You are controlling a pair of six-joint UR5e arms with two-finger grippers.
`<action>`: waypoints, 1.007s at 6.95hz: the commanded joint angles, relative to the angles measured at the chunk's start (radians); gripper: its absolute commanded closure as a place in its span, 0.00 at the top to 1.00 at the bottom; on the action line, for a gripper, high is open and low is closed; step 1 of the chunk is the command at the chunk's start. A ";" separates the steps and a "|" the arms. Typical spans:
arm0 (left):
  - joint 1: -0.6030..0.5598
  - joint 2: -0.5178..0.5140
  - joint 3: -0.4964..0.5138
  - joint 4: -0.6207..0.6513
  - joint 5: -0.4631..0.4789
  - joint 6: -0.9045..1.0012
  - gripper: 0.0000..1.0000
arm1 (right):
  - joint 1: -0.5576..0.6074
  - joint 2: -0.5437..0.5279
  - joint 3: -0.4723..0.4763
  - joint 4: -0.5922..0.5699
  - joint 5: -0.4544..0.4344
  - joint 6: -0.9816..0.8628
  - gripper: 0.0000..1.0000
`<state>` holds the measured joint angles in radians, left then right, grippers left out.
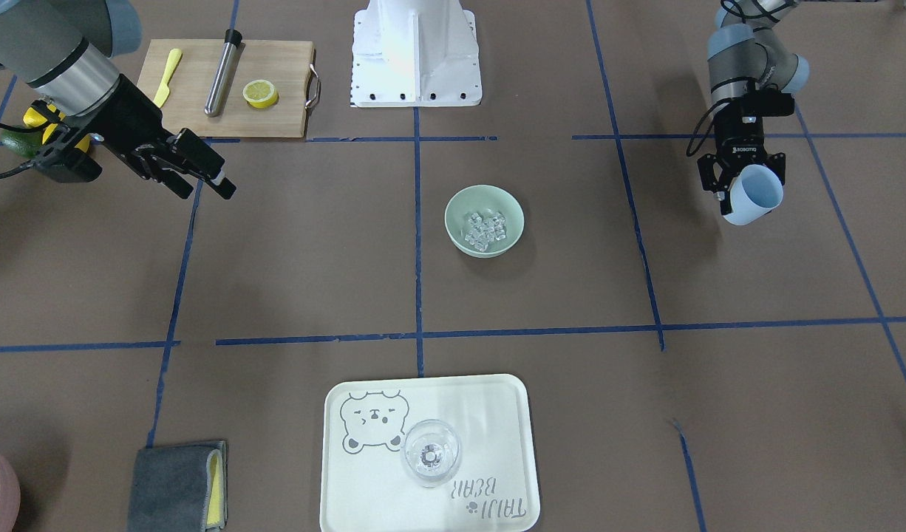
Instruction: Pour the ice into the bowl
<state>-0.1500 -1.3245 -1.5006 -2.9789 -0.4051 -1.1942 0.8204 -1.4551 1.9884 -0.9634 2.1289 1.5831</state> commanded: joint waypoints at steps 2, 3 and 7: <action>-0.025 -0.001 0.043 -0.014 -0.030 -0.013 0.00 | -0.006 0.001 -0.005 0.000 -0.001 0.000 1.00; -0.034 -0.008 0.046 -0.012 -0.037 -0.013 0.00 | -0.007 0.002 -0.006 0.000 -0.001 0.000 1.00; -0.034 -0.045 0.102 -0.012 -0.067 -0.035 0.00 | -0.009 0.010 -0.008 -0.003 -0.001 0.000 1.00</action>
<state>-0.1838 -1.3561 -1.4130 -2.9913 -0.4684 -1.2268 0.8118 -1.4474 1.9806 -0.9654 2.1276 1.5831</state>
